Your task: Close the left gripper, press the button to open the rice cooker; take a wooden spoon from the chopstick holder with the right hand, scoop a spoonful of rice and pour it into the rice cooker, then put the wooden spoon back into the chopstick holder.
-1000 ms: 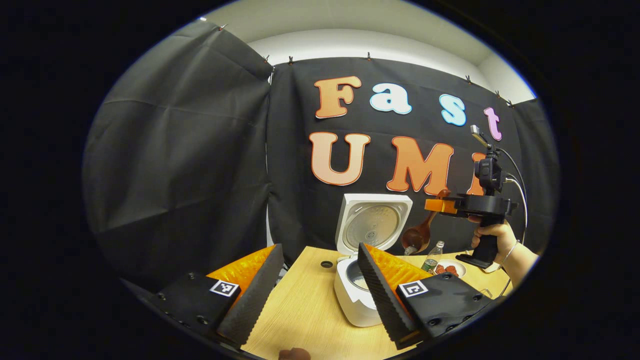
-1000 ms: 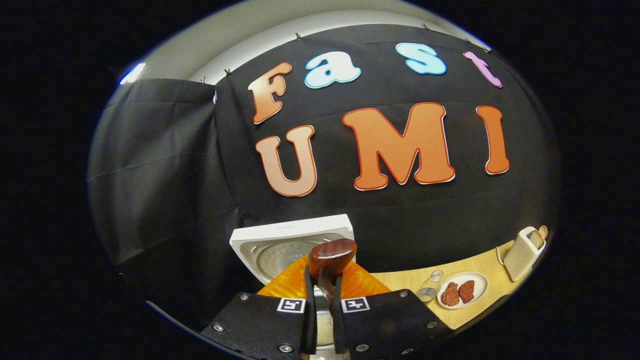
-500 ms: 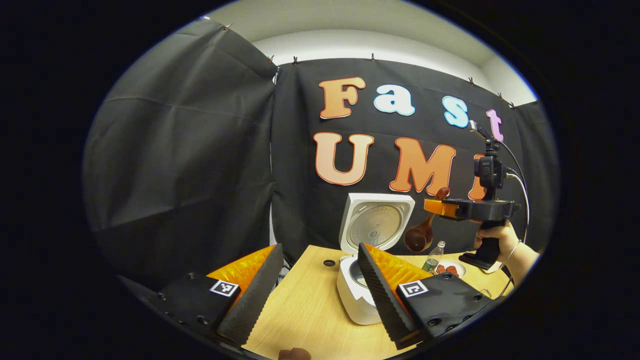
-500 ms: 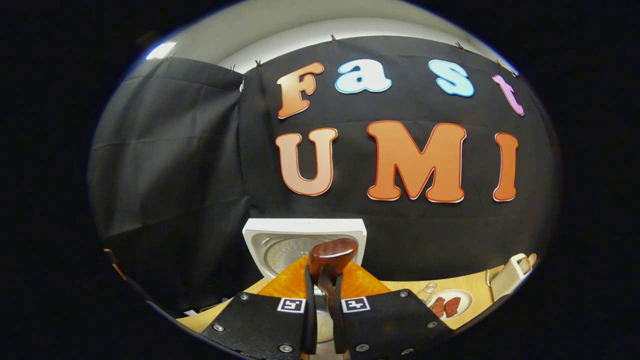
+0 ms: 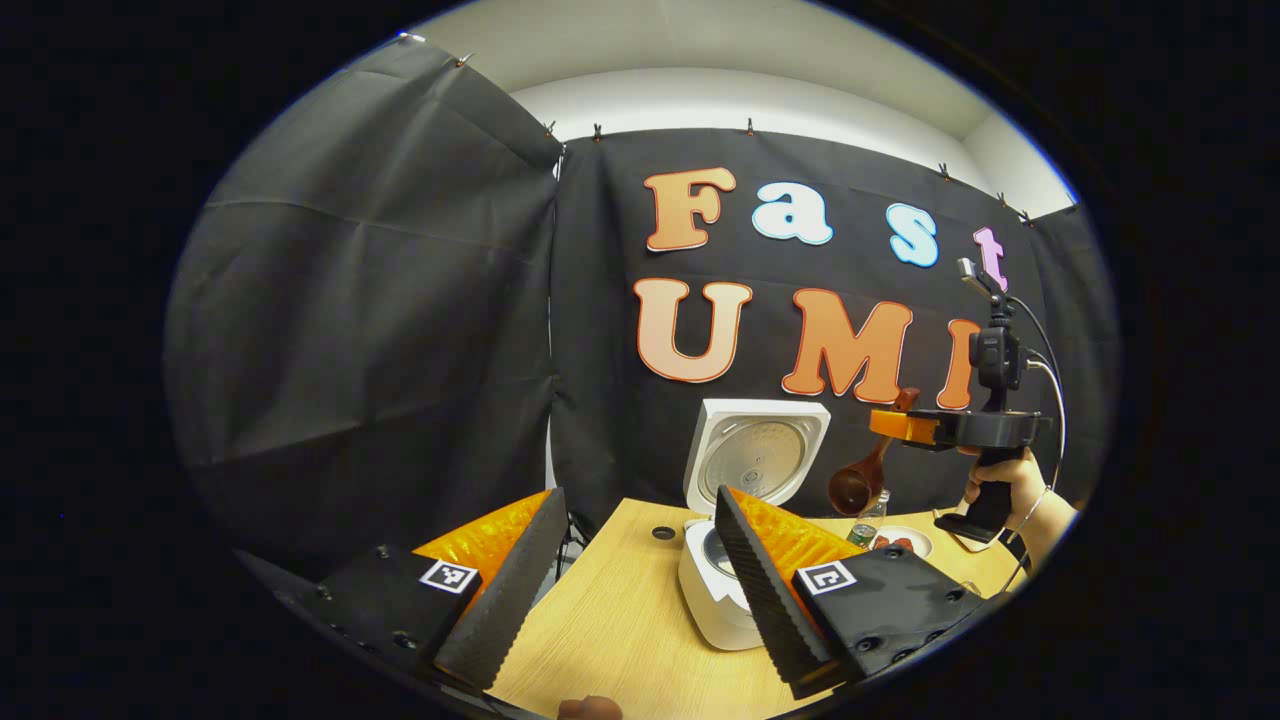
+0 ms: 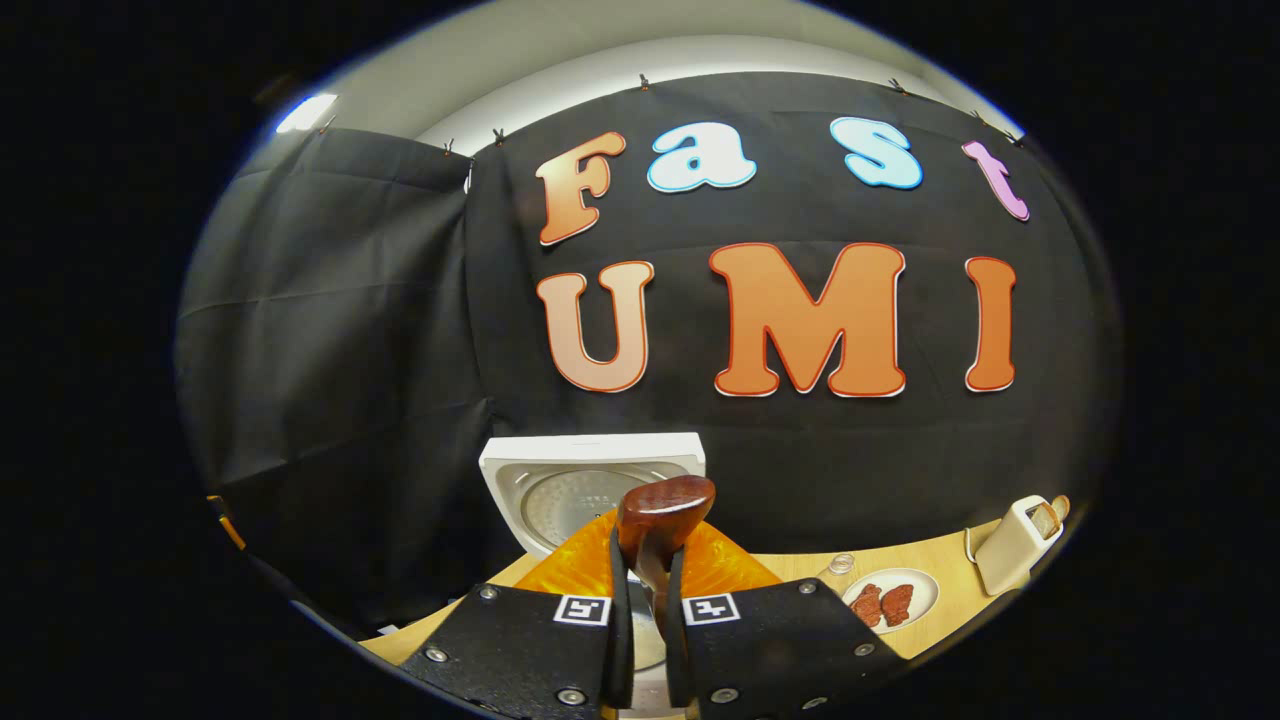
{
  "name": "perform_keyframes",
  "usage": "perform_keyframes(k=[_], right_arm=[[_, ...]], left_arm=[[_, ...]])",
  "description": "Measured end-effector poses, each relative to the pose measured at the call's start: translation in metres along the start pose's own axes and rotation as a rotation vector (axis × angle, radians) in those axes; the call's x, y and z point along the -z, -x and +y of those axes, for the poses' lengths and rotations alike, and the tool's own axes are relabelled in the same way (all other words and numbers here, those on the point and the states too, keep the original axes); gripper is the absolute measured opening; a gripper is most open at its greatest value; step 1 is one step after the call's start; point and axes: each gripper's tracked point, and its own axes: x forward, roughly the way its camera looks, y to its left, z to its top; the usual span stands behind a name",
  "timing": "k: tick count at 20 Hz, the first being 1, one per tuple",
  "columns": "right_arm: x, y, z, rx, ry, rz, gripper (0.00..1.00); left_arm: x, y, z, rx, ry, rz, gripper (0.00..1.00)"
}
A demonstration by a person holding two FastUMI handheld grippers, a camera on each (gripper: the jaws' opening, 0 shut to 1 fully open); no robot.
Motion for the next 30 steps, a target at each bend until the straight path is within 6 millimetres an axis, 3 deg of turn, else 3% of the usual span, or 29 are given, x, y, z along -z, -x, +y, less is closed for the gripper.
perform_keyframes(k=[8,15,22,26,30], right_arm=[[0.01,0.056,-0.077,0.112,-0.06,0.01,0.12],[0.023,0.13,-0.156,0.24,-0.07,0.013,0.12],[0.081,0.191,-0.225,0.343,-0.149,0.084,0.12],[0.126,0.212,-0.254,0.391,-0.215,0.142,0.12],[0.165,0.222,-0.269,0.41,-0.284,0.189,0.12]], left_arm=[[-0.011,0.008,-0.014,0.026,0.006,-0.029,1.0],[-0.014,0.007,-0.023,0.026,-0.001,-0.044,1.0],[-0.023,0.002,-0.041,0.033,-0.026,-0.065,1.0],[-0.021,-0.003,-0.056,0.035,-0.013,-0.058,1.0],[-0.021,-0.007,-0.072,0.053,-0.007,-0.049,1.0]])
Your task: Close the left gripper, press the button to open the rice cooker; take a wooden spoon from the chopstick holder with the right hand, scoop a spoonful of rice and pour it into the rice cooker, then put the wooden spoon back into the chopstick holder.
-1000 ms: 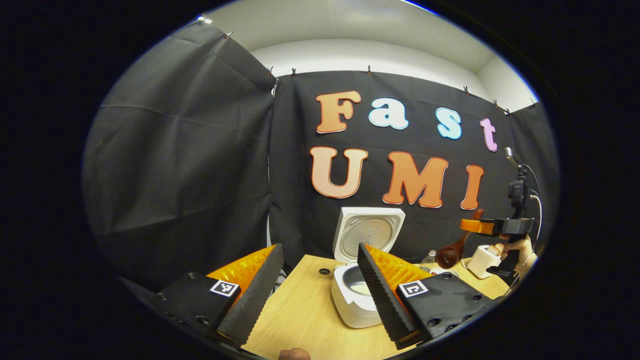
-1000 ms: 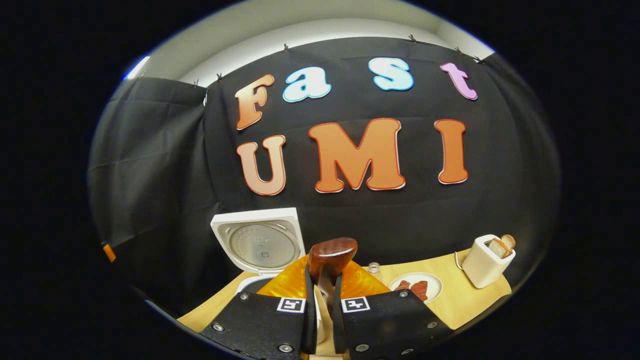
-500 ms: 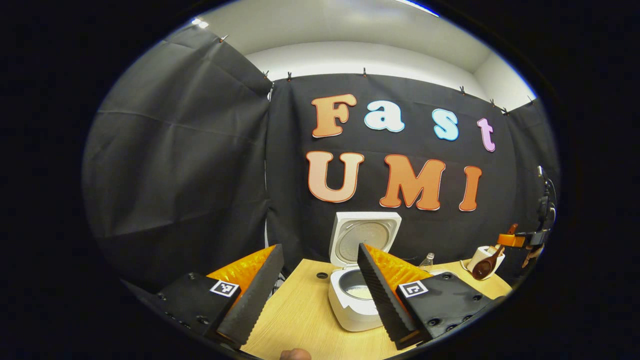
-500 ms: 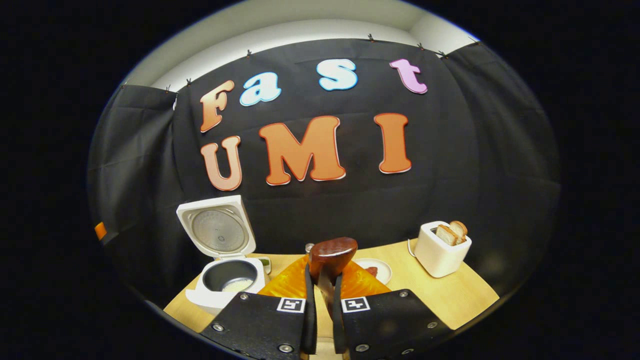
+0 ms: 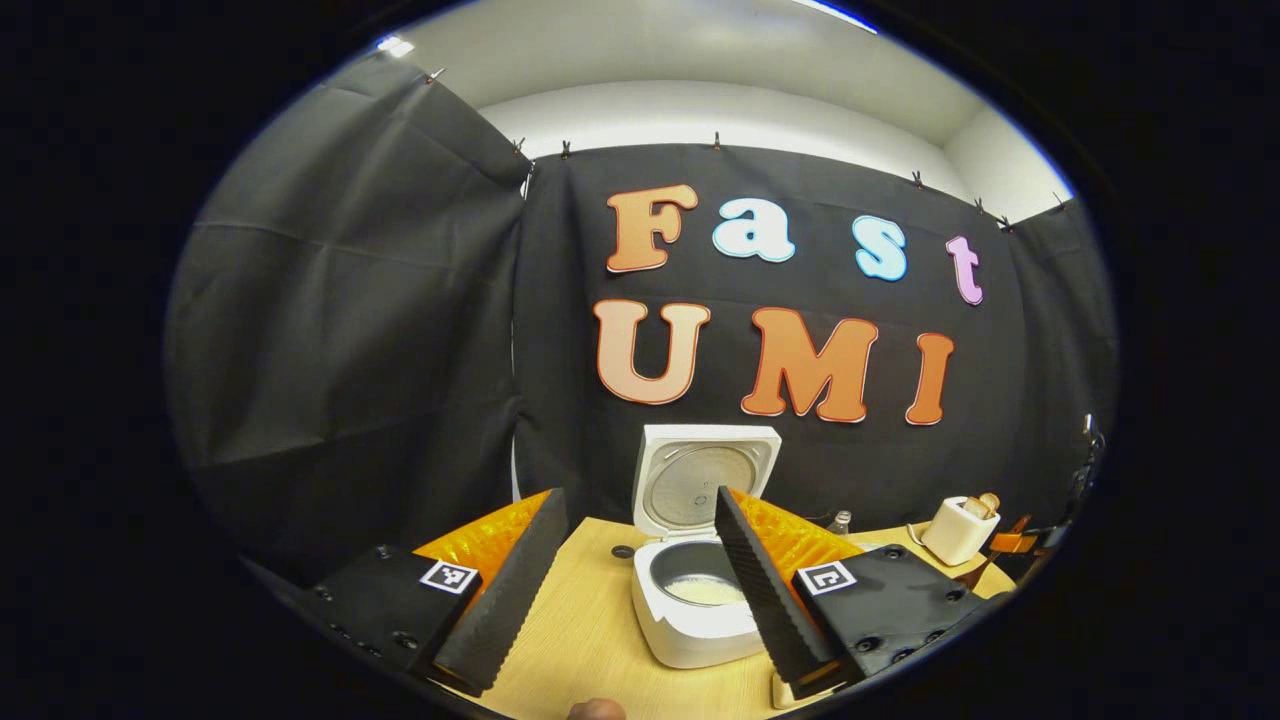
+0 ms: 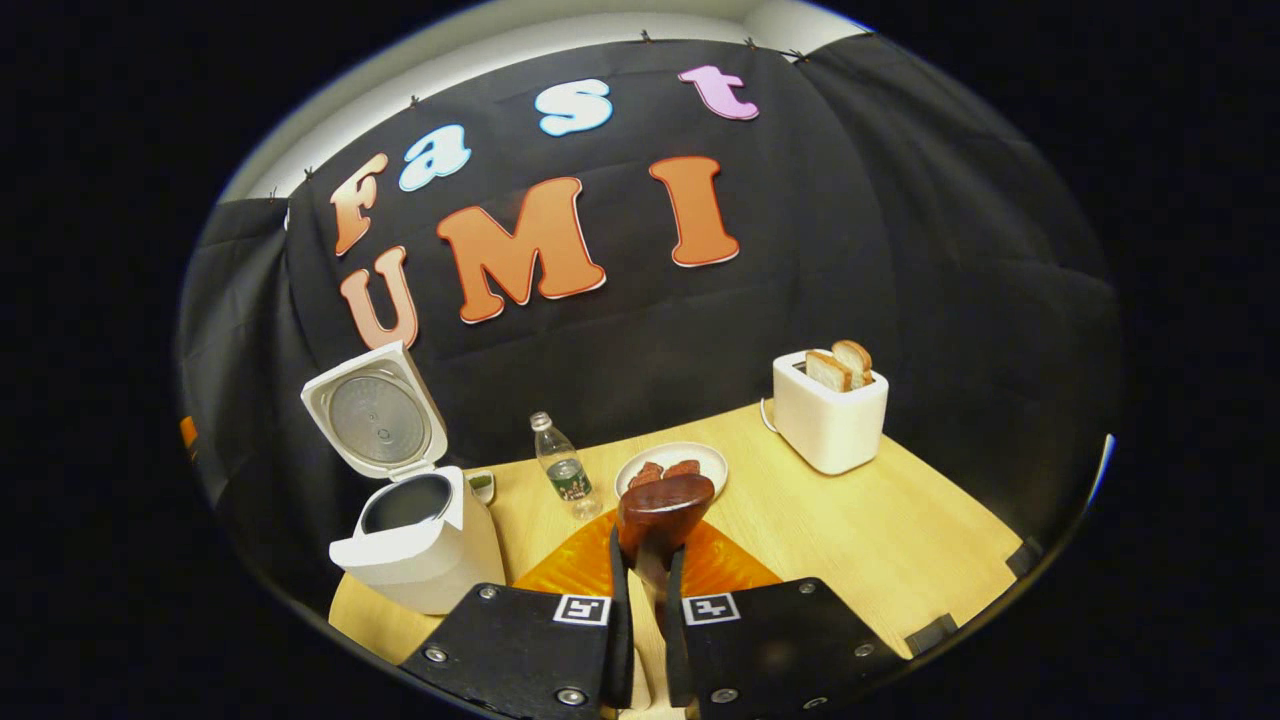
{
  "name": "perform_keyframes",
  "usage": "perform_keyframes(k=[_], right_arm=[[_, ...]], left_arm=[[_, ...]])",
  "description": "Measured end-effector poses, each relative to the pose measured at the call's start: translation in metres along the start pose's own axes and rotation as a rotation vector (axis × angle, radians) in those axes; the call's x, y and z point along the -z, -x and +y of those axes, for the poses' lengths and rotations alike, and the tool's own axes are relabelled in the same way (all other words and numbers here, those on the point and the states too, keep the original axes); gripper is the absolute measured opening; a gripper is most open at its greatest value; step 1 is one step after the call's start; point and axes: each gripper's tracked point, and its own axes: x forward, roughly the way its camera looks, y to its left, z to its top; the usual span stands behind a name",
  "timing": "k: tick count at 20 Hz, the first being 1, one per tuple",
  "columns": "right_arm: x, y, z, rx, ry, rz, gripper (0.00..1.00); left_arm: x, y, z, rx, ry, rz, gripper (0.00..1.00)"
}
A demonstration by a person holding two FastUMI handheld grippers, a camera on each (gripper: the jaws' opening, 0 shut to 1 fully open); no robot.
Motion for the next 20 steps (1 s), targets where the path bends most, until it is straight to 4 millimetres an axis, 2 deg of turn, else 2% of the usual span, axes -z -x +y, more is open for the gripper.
perform_keyframes(k=[3,7,12,17,20], right_arm=[[0.024,-0.007,-0.015,0.017,-0.03,0.037,0.12],[0.054,-0.022,-0.03,0.03,-0.061,0.091,0.12],[0.083,-0.038,-0.04,0.019,-0.13,0.143,0.12],[0.084,-0.043,-0.053,0.004,-0.222,0.129,0.12],[0.084,-0.044,-0.069,0.012,-0.297,0.105,0.22]], left_arm=[[-0.003,-0.001,-0.01,-0.006,-0.014,-0.005,1.0],[0.003,0.0,-0.021,0.002,-0.011,0.012,1.0],[0.008,-0.001,-0.017,-0.02,-0.018,0.031,1.0],[0.009,-0.001,-0.017,-0.026,-0.041,0.037,1.0],[0.011,-0.002,-0.021,-0.01,-0.025,0.041,1.0]])
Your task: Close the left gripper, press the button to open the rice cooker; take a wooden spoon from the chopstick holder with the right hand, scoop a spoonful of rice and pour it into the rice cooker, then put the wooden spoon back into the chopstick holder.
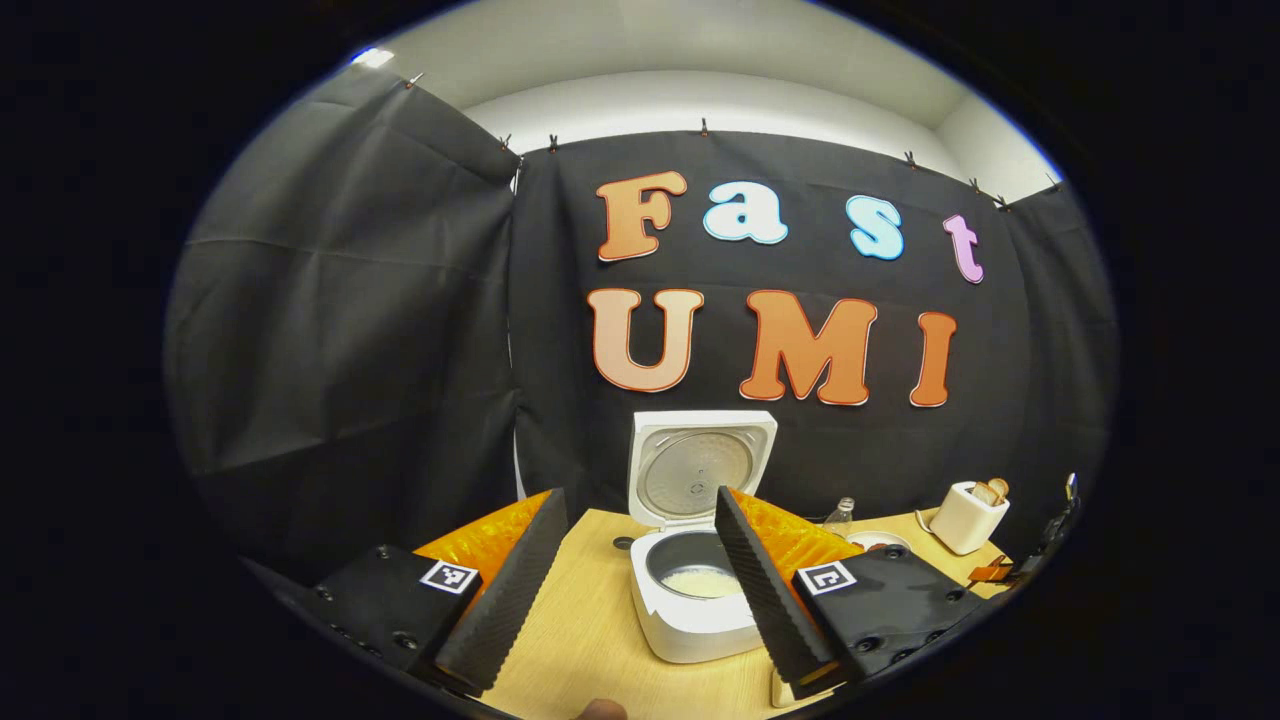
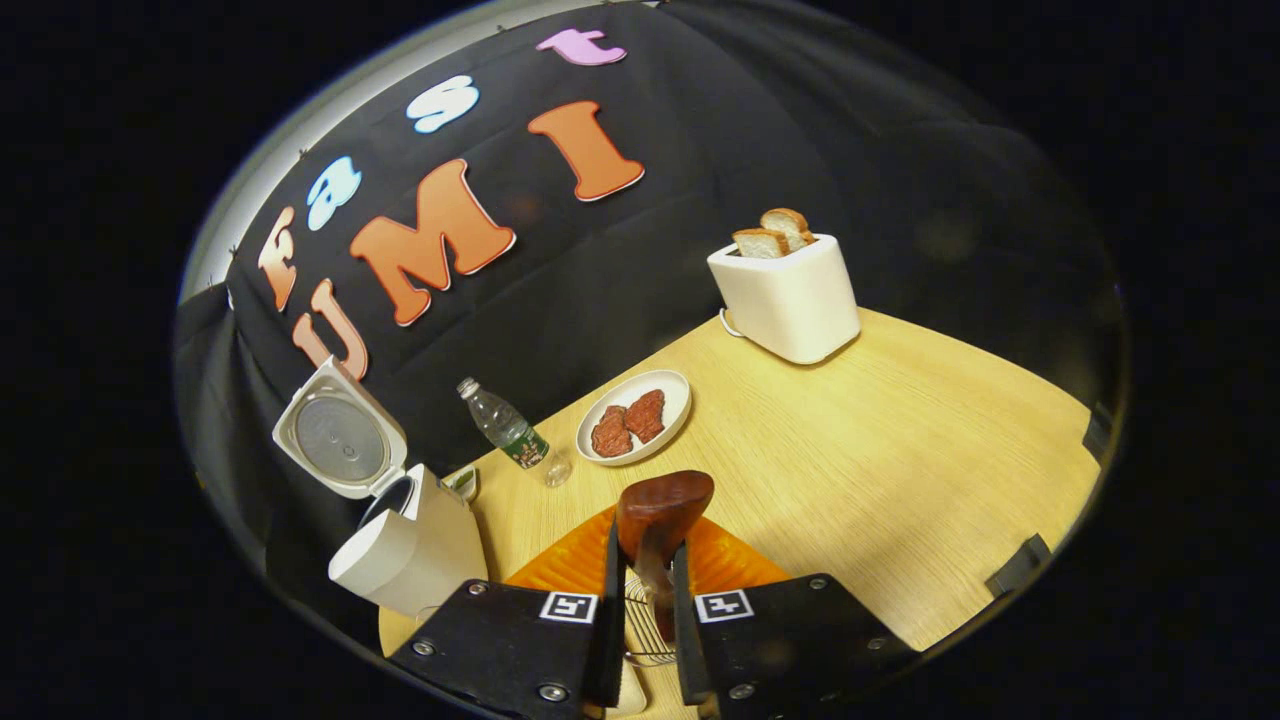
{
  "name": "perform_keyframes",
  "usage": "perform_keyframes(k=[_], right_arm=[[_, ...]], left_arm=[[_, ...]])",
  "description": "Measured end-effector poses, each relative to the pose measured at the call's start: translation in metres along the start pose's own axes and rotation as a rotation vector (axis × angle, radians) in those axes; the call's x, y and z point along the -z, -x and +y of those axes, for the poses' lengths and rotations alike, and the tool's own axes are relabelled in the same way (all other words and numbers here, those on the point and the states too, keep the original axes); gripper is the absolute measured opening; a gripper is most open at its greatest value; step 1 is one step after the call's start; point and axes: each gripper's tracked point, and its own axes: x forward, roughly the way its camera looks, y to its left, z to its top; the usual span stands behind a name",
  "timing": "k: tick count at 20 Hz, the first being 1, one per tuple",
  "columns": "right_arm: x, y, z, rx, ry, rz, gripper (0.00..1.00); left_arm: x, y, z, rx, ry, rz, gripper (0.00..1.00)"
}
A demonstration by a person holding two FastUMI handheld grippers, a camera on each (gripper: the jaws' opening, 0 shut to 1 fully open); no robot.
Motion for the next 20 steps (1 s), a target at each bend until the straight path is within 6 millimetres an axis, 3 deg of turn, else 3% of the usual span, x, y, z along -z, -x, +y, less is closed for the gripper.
perform_keyframes(k=[1,3,4,5,6,8,11,14,17,20], right_arm=[[0.0,0.001,-0.007,0.02,-0.002,-0.007,0.23],[-0.001,0.0,-0.018,0.049,-0.001,-0.001,0.35],[-0.001,0.002,-0.021,0.058,0.003,0.002,0.52],[-0.003,0.003,-0.023,0.07,0.009,0.004,0.54],[-0.003,0.006,-0.026,0.085,0.018,0.005,0.83],[-0.009,0.012,-0.035,0.144,0.065,-0.006,0.95],[-0.025,0.037,-0.03,0.182,0.165,-0.038,0.95],[-0.046,0.058,-0.021,0.2,0.211,-0.086,0.95],[-0.063,0.075,-0.02,0.223,0.224,-0.125,0.95],[-0.079,0.09,-0.018,0.233,0.196,-0.151,0.95]], left_arm=[[0.0,-0.001,-0.001,0.0,0.003,0.003,1.0],[-0.002,0.0,-0.003,0.001,0.003,-0.004,1.0],[-0.003,-0.001,-0.005,0.006,0.004,-0.007,1.0],[-0.004,-0.002,-0.007,0.009,0.003,-0.007,1.0],[-0.004,-0.005,-0.009,0.009,0.0,-0.005,1.0],[-0.008,-0.008,-0.014,0.013,0.006,-0.009,1.0],[-0.026,-0.018,-0.022,0.024,0.032,-0.038,1.0],[-0.054,-0.042,-0.024,0.012,-0.015,-0.067,0.99],[-0.1,-0.069,-0.037,0.043,-0.007,-0.149,0.98],[-0.137,-0.111,-0.056,0.075,-0.011,-0.2,0.97]])
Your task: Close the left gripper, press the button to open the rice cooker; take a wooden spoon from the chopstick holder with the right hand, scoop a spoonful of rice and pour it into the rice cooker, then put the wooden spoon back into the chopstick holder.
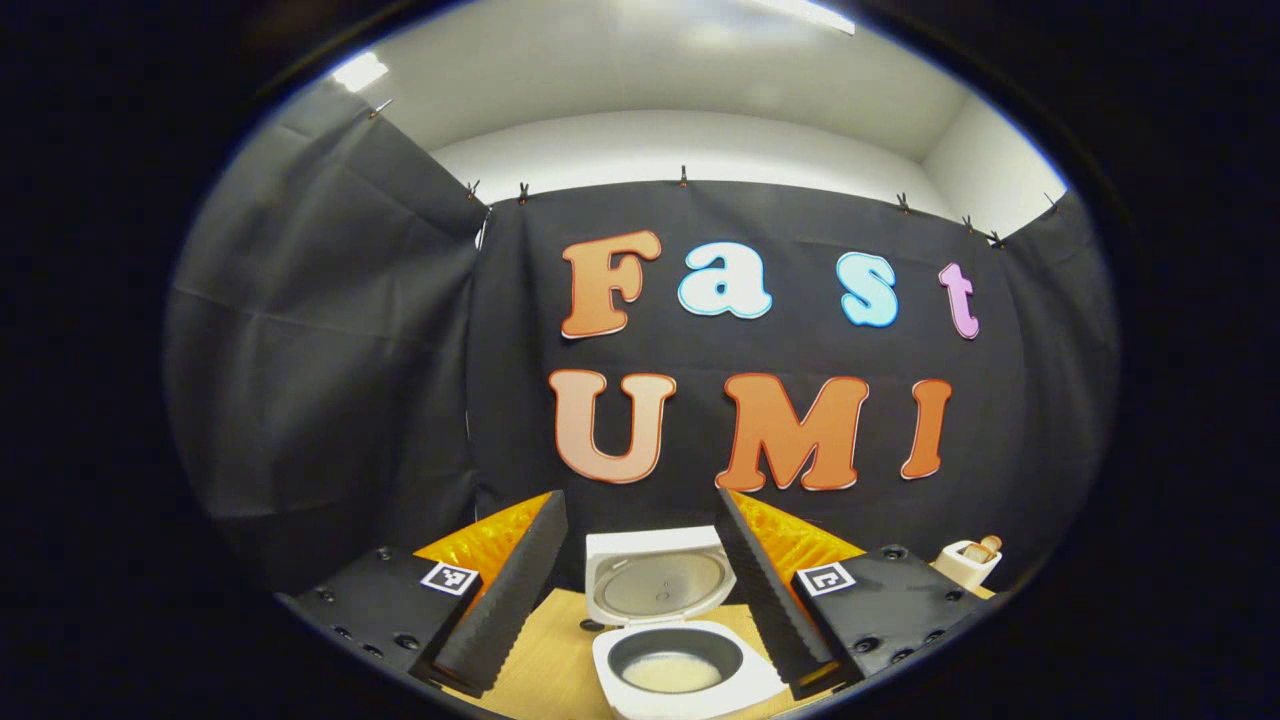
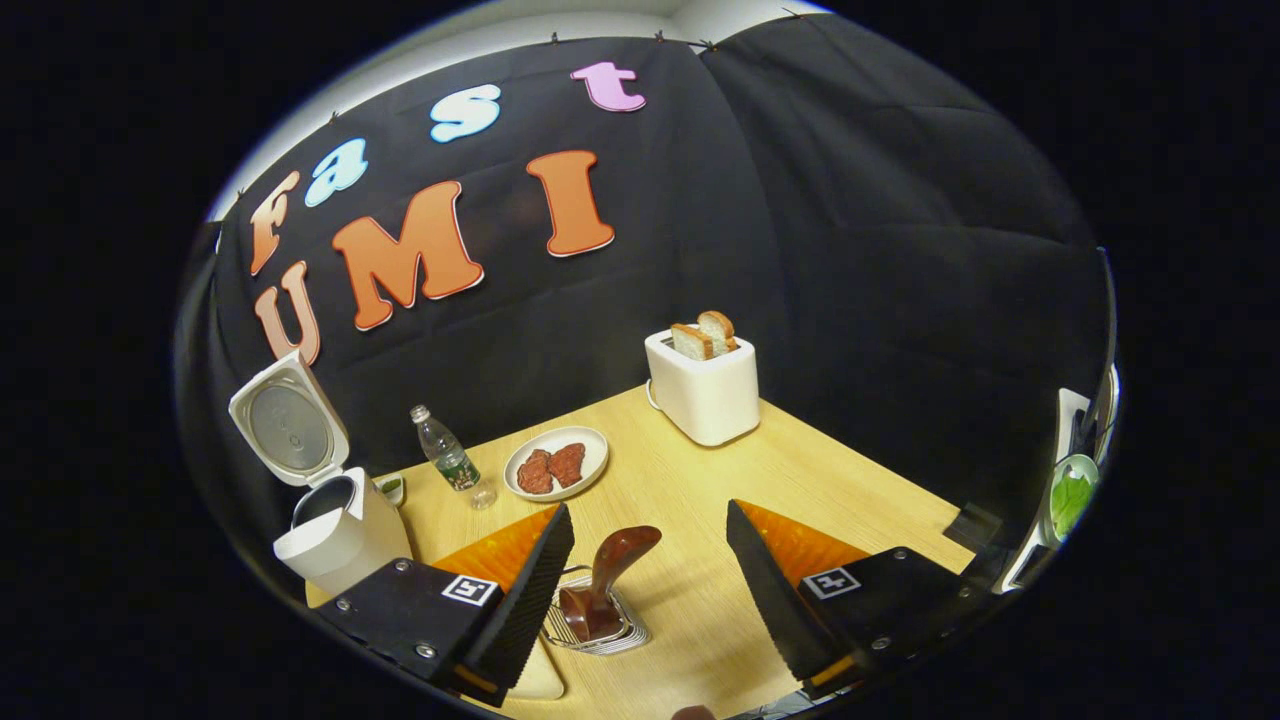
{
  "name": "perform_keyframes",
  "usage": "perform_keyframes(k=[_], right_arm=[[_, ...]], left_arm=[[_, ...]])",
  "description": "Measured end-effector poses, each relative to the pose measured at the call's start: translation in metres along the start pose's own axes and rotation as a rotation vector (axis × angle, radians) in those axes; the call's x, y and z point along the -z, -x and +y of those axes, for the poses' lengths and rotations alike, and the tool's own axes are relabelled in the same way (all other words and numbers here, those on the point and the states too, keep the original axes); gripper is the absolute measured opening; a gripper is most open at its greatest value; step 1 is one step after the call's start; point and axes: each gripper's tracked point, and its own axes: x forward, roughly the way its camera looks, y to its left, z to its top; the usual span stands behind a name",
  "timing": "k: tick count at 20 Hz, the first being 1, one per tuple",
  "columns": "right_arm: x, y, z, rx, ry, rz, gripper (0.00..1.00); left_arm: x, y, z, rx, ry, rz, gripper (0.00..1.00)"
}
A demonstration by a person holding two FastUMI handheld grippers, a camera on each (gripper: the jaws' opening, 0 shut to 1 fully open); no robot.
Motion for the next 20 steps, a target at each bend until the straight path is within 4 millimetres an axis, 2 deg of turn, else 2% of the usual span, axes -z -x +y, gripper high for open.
perform_keyframes(k=[3,7,10,13,16,20], right_arm=[[-0.017,0.008,-0.004,0.018,-0.012,-0.03,0.95],[-0.038,0.017,-0.007,0.03,-0.016,-0.066,0.95],[-0.048,0.019,-0.013,0.046,-0.017,-0.08,0.95],[-0.056,0.019,-0.019,0.066,-0.006,-0.092,0.95],[-0.067,0.021,-0.025,0.087,0.001,-0.11,0.95],[-0.082,0.023,-0.031,0.106,-0.017,-0.137,0.95]], left_arm=[[-0.009,-0.044,-0.024,0.053,0.03,0.029,0.98],[0.0,-0.107,-0.039,0.078,0.036,0.1,1.0],[0.031,-0.15,-0.047,0.083,0.02,0.18,1.0],[0.075,-0.187,-0.05,0.078,-0.001,0.279,1.0],[0.122,-0.206,-0.047,0.05,-0.003,0.387,1.0],[0.16,-0.231,-0.039,0.028,0.016,0.433,1.0]])
